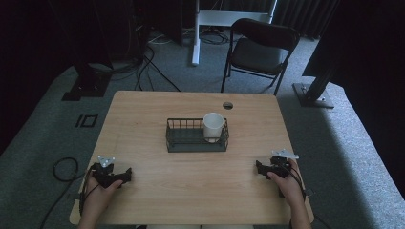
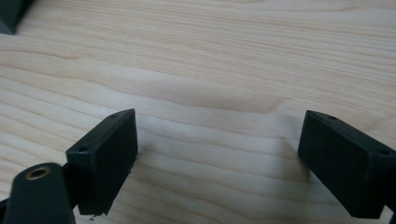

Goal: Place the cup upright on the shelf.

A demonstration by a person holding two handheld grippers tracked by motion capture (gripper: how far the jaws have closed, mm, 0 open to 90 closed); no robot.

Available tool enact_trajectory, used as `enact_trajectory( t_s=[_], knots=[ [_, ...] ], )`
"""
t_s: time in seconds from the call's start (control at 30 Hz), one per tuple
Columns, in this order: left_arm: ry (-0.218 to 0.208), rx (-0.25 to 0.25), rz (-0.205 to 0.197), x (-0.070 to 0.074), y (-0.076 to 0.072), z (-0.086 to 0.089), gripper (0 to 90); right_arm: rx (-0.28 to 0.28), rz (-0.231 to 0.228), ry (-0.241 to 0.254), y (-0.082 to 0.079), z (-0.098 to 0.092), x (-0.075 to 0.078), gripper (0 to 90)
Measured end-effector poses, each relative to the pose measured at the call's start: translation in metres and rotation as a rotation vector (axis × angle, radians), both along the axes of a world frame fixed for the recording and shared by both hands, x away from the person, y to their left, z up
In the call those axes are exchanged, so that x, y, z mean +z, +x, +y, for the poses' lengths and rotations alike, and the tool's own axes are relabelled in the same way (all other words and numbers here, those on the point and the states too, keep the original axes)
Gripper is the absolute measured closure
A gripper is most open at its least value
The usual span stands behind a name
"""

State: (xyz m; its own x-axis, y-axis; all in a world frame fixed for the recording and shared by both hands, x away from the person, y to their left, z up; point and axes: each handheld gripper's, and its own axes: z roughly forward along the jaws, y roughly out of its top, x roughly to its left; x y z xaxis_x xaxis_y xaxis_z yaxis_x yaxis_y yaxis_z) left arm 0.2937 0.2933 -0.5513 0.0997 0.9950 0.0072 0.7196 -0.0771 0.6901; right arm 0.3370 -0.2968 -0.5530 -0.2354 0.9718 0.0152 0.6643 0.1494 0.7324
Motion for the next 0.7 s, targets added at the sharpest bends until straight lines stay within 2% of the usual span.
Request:
enact_trajectory(
  t_s=[0.17,0.3,0.4,0.7],
  knots=[
    [0.0,0.0,0.0,0.0,0.0,0.0,2.6,-0.033,0.01,0.013,-0.0014,-0.0038,-0.0002,11.8],
    [0.0,0.0,0.0,0.0,0.0,0.0,2.7,-0.036,0.011,0.0,-0.0032,-0.003,-0.0005,11.8],
    [0.0,0.0,0.0,-0.0001,0.0,0.0,2.6,-0.058,0.011,-0.003,-0.0057,-0.0024,-0.0006,11.9],
    [0.0,0.0,-0.001,-0.0001,-0.0001,0.0,2.7,-0.059,0.011,-0.004,-0.0093,-0.0021,-0.0007,12.1]
  ],
)
